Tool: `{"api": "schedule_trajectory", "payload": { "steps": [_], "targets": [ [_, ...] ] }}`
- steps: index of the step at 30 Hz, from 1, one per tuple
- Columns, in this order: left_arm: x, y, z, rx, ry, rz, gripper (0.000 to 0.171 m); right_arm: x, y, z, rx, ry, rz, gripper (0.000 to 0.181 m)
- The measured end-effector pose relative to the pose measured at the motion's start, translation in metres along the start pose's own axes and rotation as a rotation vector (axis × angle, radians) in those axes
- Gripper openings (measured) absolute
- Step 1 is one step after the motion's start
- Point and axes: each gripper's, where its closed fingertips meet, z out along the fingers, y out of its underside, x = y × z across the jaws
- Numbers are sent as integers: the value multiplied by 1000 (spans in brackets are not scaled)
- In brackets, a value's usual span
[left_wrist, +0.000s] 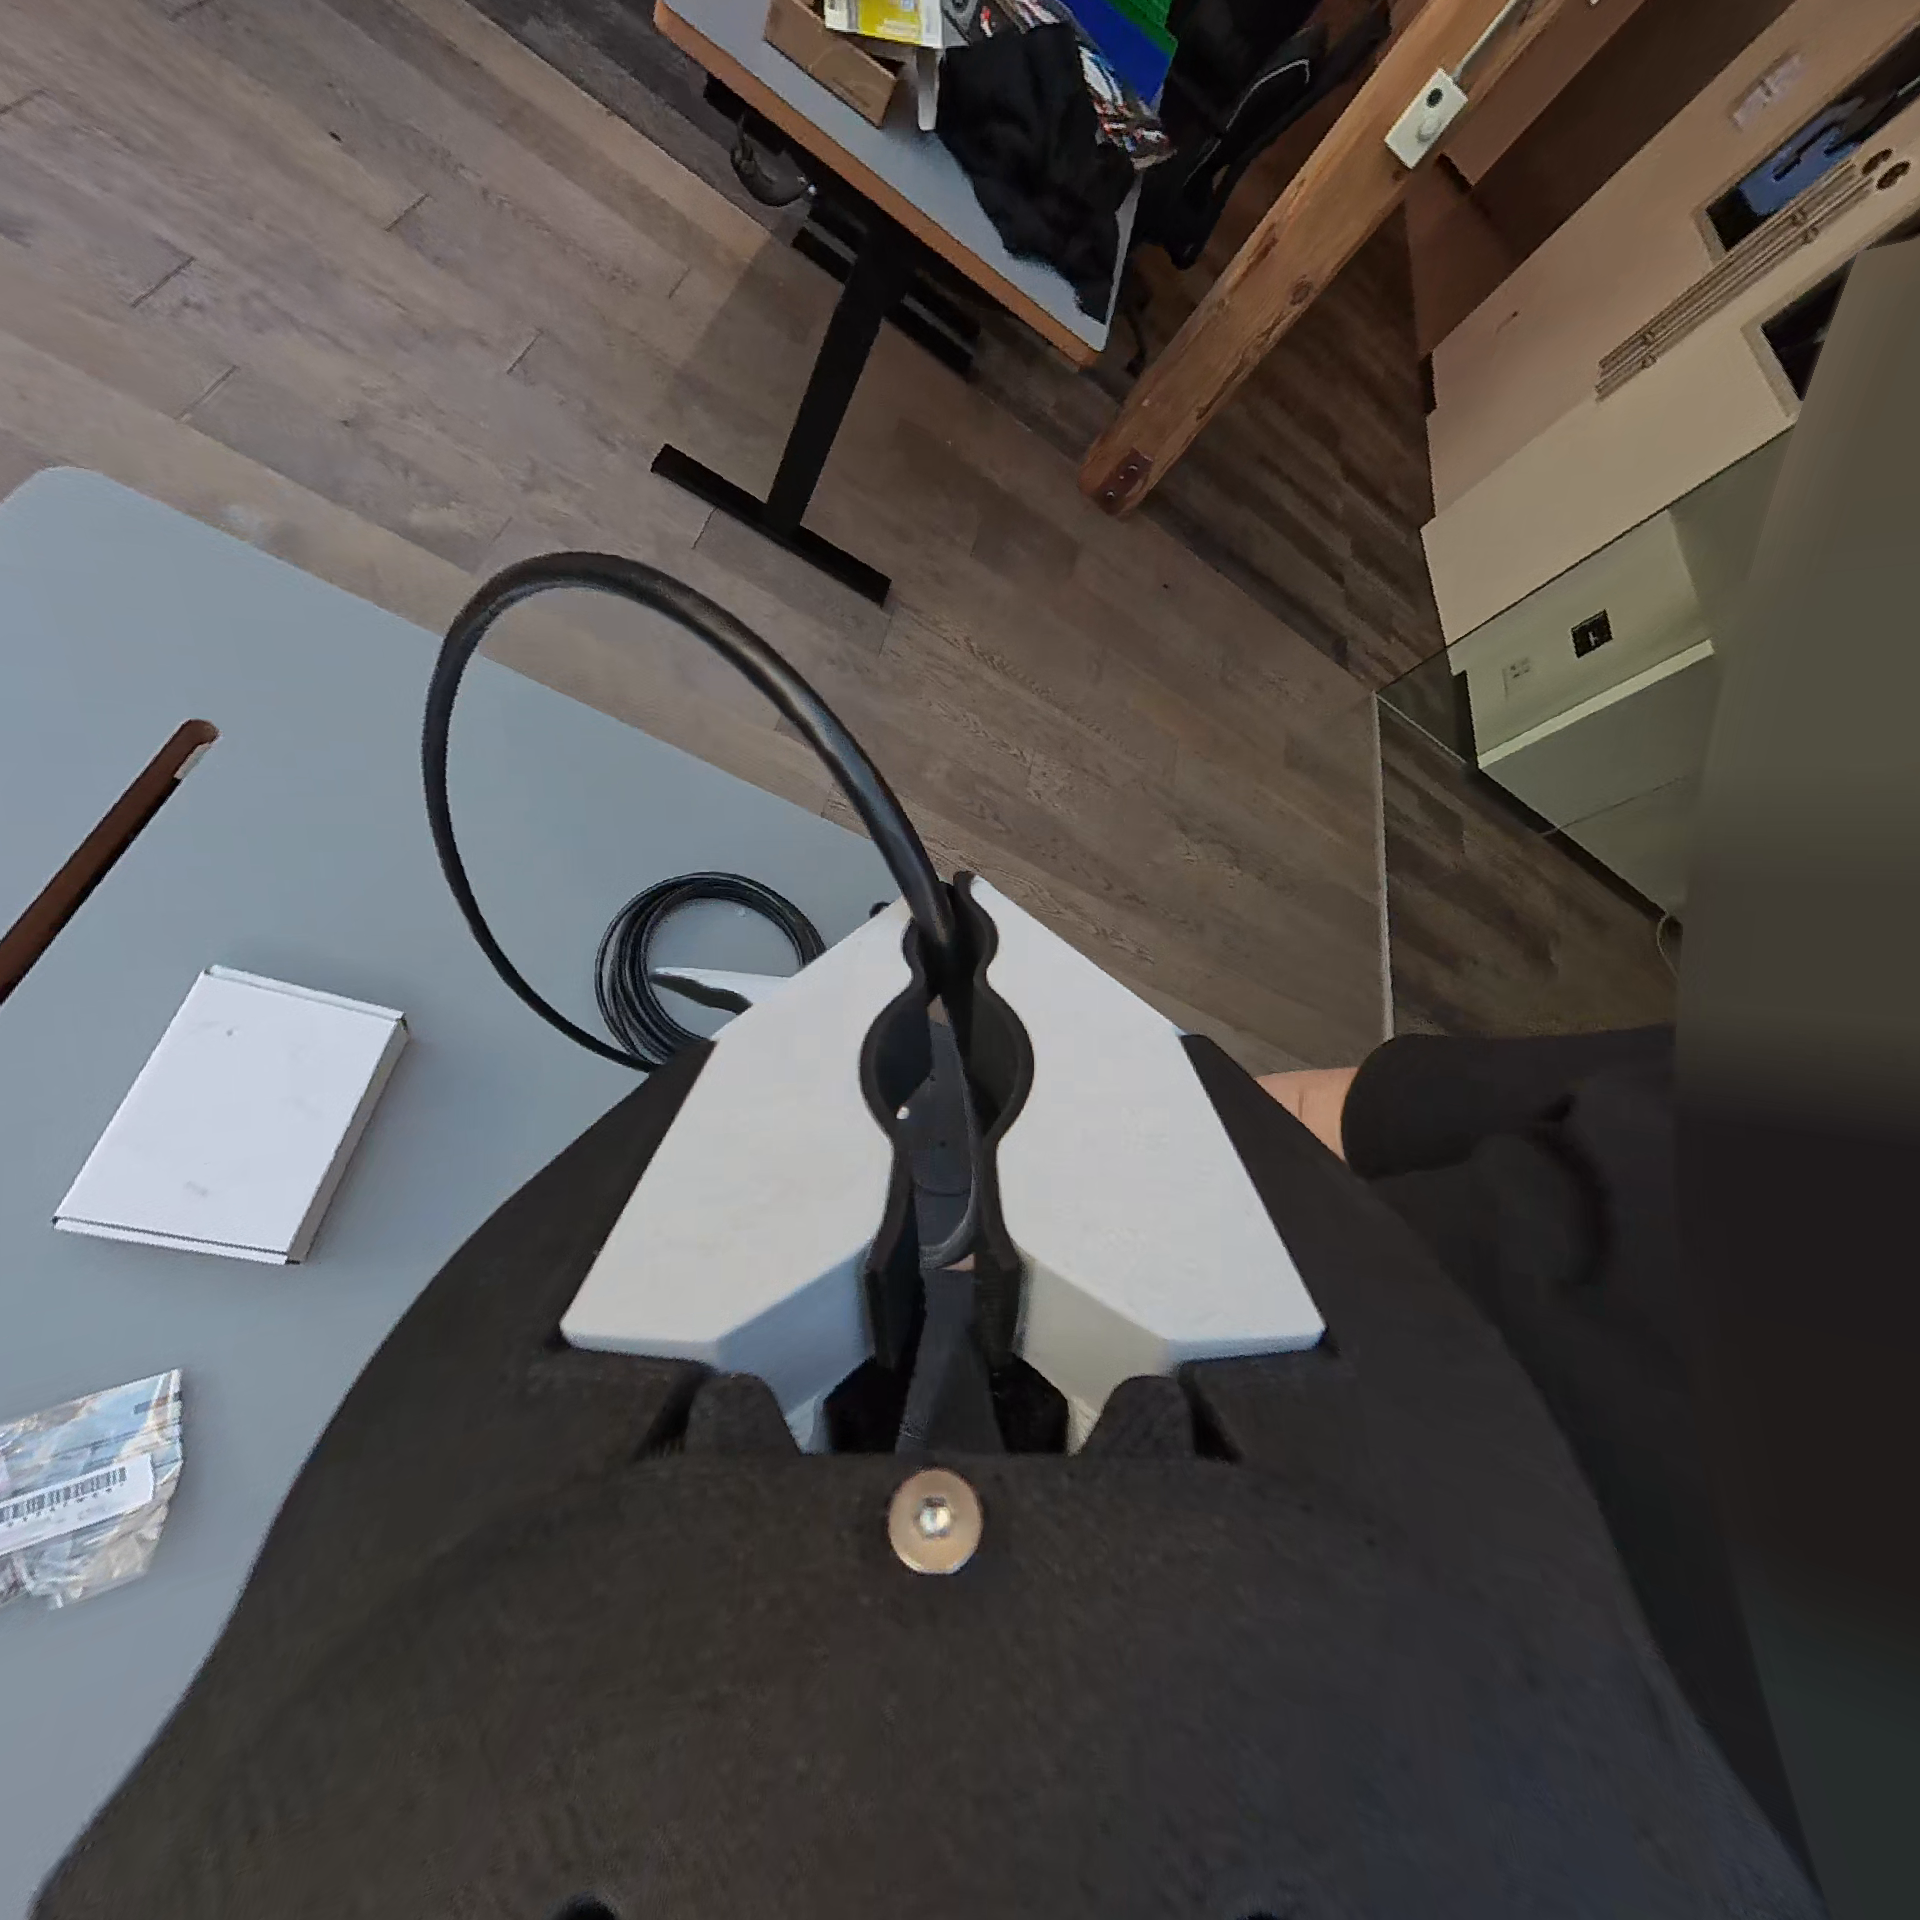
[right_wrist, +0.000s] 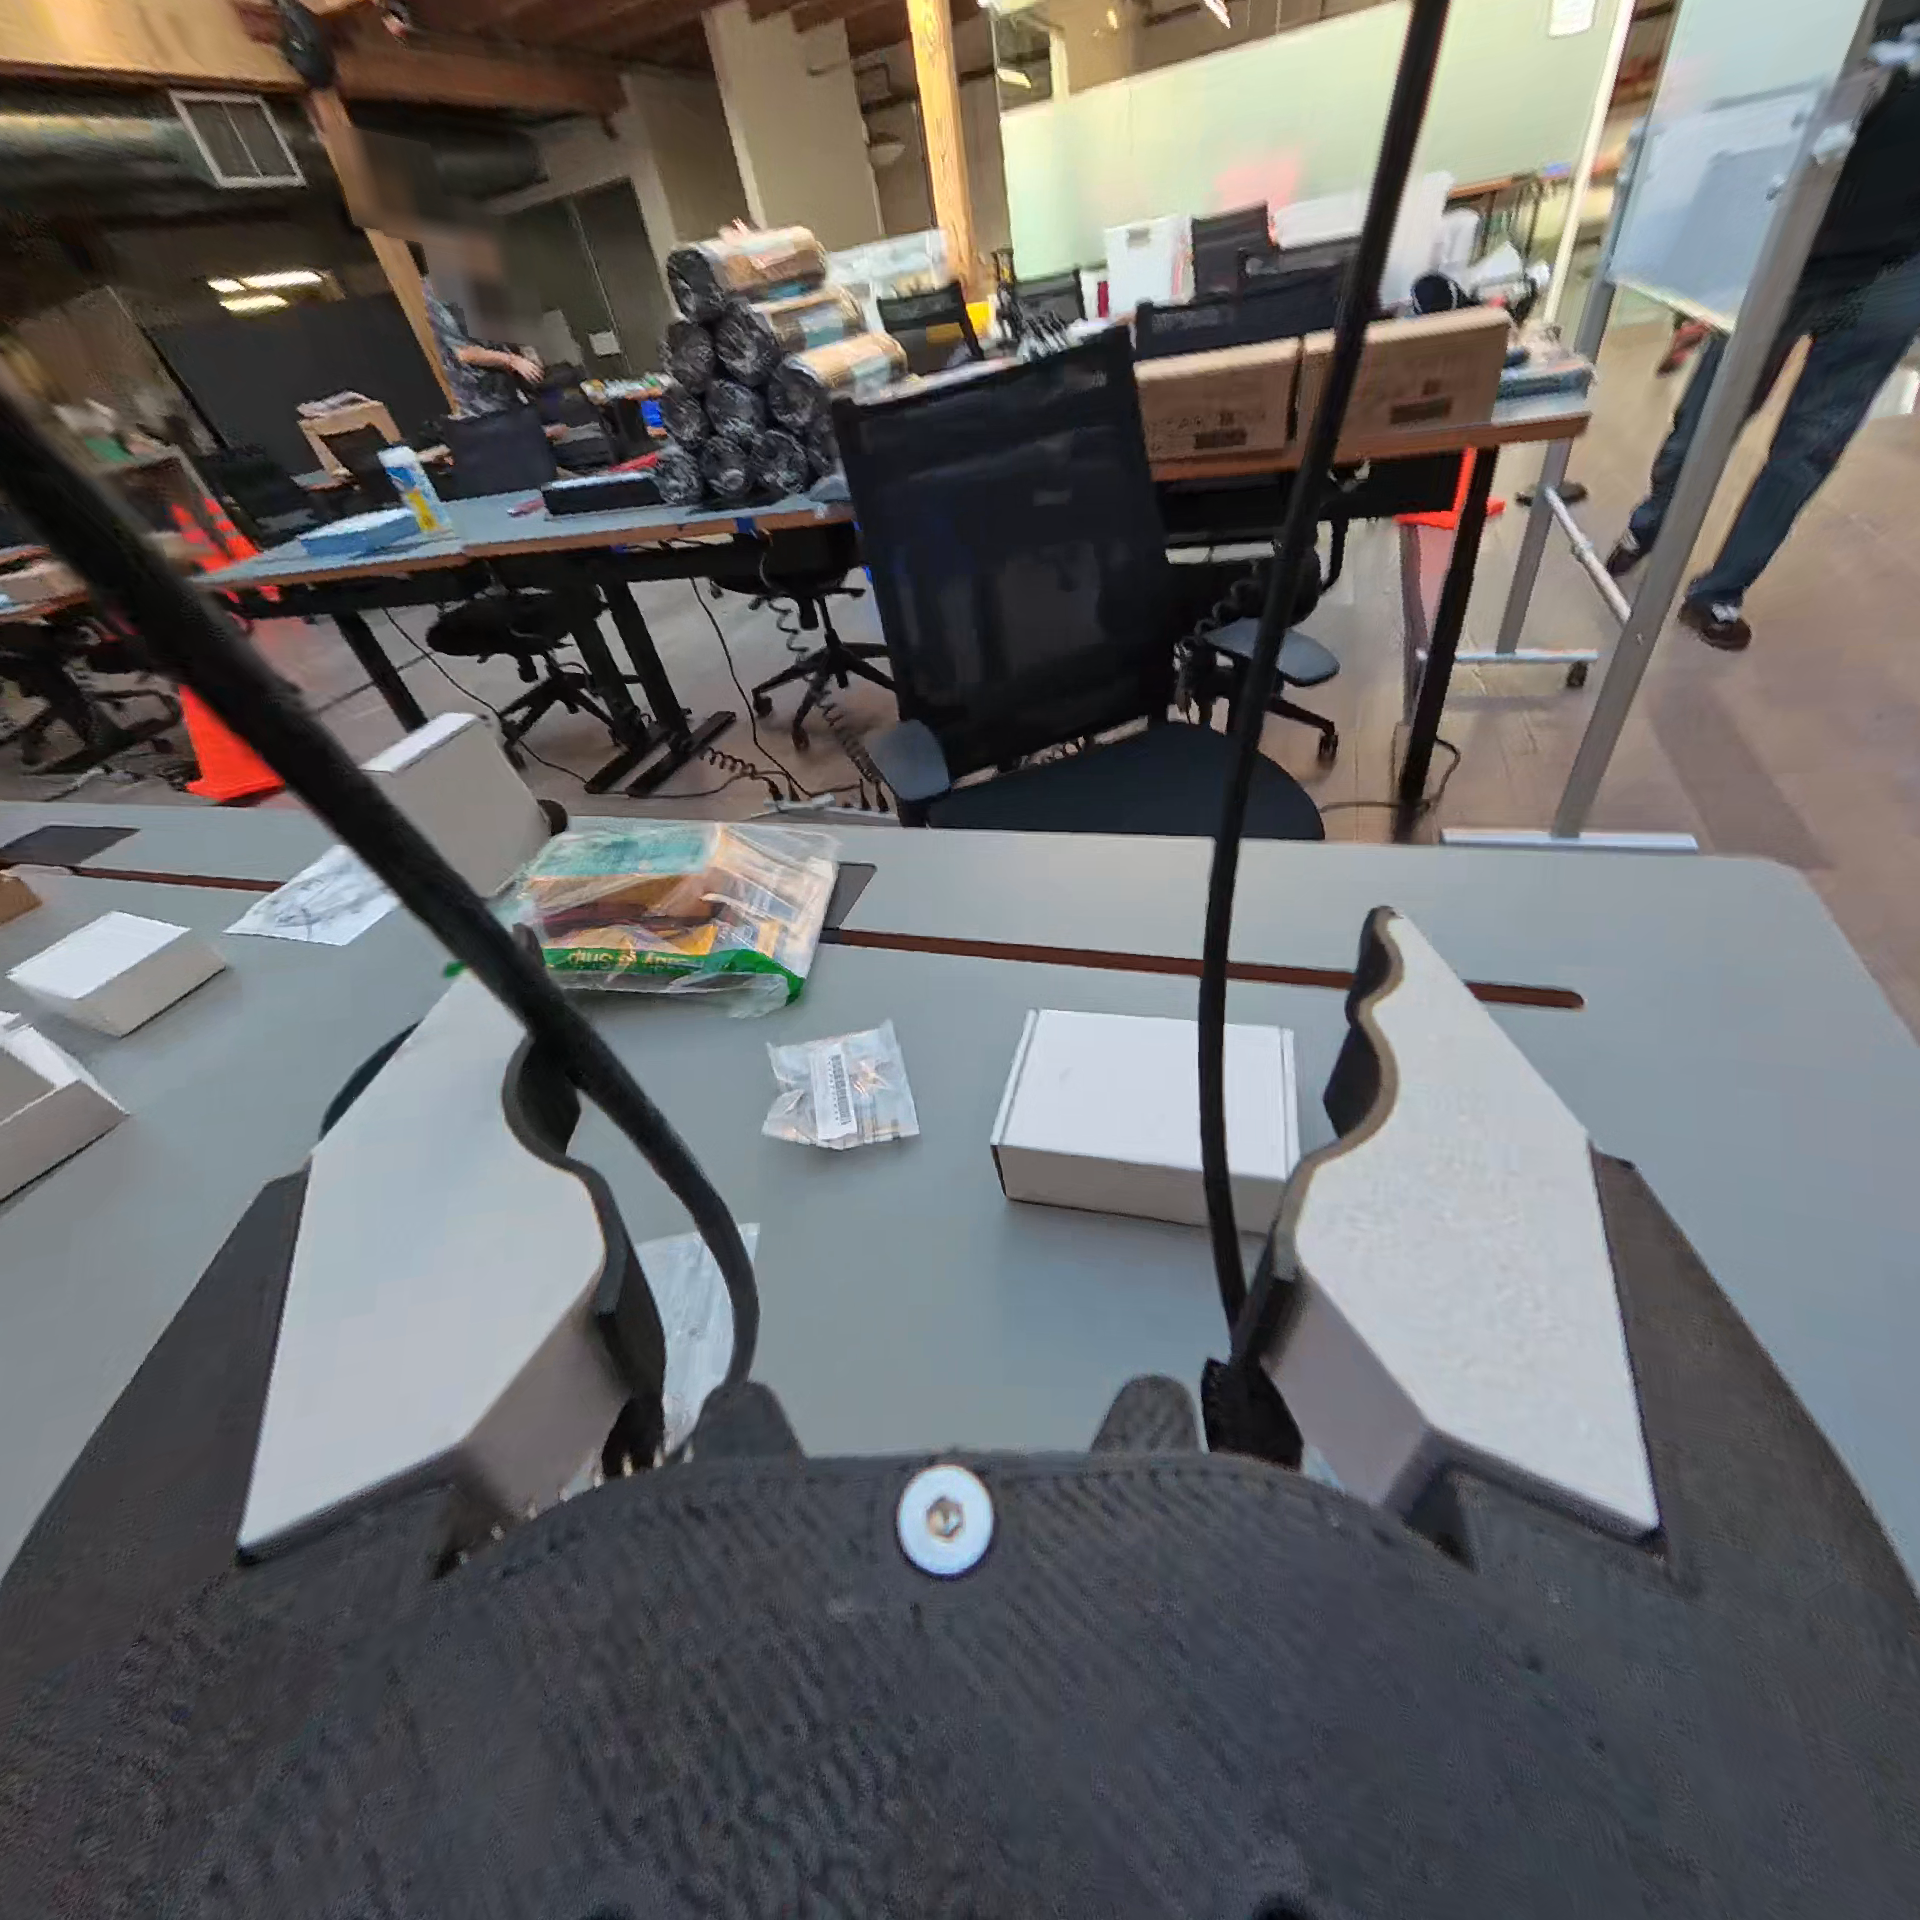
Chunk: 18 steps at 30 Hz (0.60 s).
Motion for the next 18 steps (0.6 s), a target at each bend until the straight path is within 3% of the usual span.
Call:
{"api": "schedule_trajectory", "payload": {
  "steps": [5,8,11,13,15,18],
  "targets": [
    [35,-35,-9,-12,-12,89,0,37,52,8,-228,29,135,115],
    [50,-58,-28,15,-42,146,0,44,71,-6,-256,-38,243,82],
    [61,-82,-52,61,-59,165,0,49,84,-23,-268,-50,253,62],
    [72,-98,-68,111,-18,136,0,52,97,-34,-307,-35,228,60],
    [80,-110,-80,127,3,125,0,45,98,-41,-297,-89,239,37],
    [83,-122,-88,121,-39,151,0,16,70,-43,-182,-264,262,55]
  ]
}}
